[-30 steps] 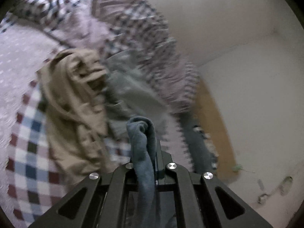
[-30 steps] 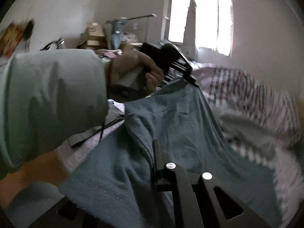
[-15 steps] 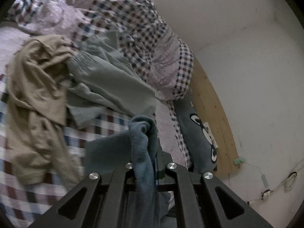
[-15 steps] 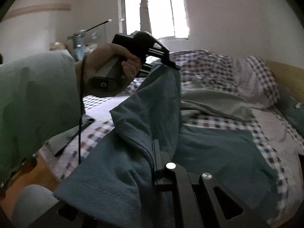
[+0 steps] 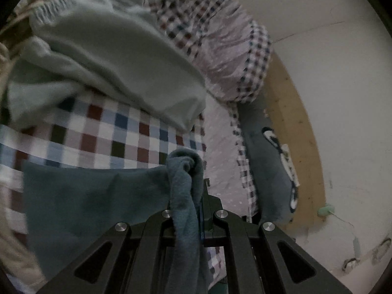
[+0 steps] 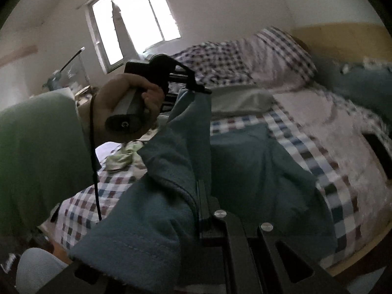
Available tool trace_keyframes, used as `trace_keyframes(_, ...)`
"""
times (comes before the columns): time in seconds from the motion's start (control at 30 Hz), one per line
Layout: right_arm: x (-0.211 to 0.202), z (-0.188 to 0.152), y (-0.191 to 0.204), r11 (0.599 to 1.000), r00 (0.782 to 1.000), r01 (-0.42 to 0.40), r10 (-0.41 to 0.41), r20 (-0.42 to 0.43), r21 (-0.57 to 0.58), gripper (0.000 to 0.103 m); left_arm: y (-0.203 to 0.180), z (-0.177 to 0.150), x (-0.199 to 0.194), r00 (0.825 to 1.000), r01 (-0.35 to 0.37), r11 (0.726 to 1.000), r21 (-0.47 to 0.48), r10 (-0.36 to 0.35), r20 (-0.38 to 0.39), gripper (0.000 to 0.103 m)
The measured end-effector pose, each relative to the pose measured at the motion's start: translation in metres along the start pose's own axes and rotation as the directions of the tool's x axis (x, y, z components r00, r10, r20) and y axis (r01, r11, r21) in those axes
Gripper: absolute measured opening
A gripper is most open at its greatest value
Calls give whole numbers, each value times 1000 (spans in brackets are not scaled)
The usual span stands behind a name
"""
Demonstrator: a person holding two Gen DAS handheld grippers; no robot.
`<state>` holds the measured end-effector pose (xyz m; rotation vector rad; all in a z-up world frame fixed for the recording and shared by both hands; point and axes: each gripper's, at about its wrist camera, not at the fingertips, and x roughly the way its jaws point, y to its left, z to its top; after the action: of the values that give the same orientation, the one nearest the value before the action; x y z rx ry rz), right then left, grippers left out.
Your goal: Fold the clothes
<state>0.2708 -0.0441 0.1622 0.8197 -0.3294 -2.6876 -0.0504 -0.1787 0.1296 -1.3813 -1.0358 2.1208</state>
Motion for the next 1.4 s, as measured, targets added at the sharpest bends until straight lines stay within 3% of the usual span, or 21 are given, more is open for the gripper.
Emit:
trace_keyframes(0.27,4,-16,-78,977,1000,16,-13,-17,211,2,-3,1,81,995,-102,994,-28,102,-22,3)
trace_keyframes(0.47,8,-46,-135,907,999,33,-12,-53,421,3,4,2,123,984,-179,983,-51,178,-18,4)
trace_keyframes(0.53,5,-54,-145,888,998,47,-18,-68,458,3,6,2,132,983,-183,981,-56,183,-10,8)
trace_keyframes(0.57,2,-58,-147,882,997,52,-21,-71,469,3,6,2,133,985,-173,983,-54,173,-3,16)
trace_keyframes(0.6,-1,-60,-148,874,997,56,-23,-73,482,3,5,2,133,988,-151,987,-51,151,6,31)
trace_keyframes(0.63,-4,-62,-150,867,997,60,-26,-75,494,3,3,3,131,993,-117,992,-44,118,19,41)
trace_keyframes(0.67,-7,-64,-152,859,997,63,-27,-78,508,5,2,3,129,996,-83,996,-38,84,32,61)
trace_keyframes(0.7,-10,-66,-155,847,996,62,-23,-81,528,6,-1,3,125,998,-53,998,-29,54,44,73)
trace_keyframes(0.9,-31,-72,-161,815,997,69,-36,-69,576,7,-17,9,78,993,66,996,63,-71,92,81)
trace_keyframes(0.97,-35,-72,-164,800,997,73,-43,-65,595,8,-15,11,60,992,61,994,91,-70,102,82)
trace_keyframes(1.07,-45,-78,-174,765,990,140,-91,-110,629,8,-1,7,23,991,39,991,130,-55,124,82)
trace_keyframes(1.2,-63,-82,-187,744,946,323,-238,-220,585,8,30,-5,-35,979,-21,988,151,-11,205,82)
trace_keyframes(1.3,-69,-69,-183,799,938,345,-275,-210,493,8,63,-17,-72,964,-60,991,117,27,265,82)
trace_keyframes(1.4,-59,-42,-140,925,945,316,-286,-161,210,14,90,-31,-94,956,-66,995,80,40,289,82)
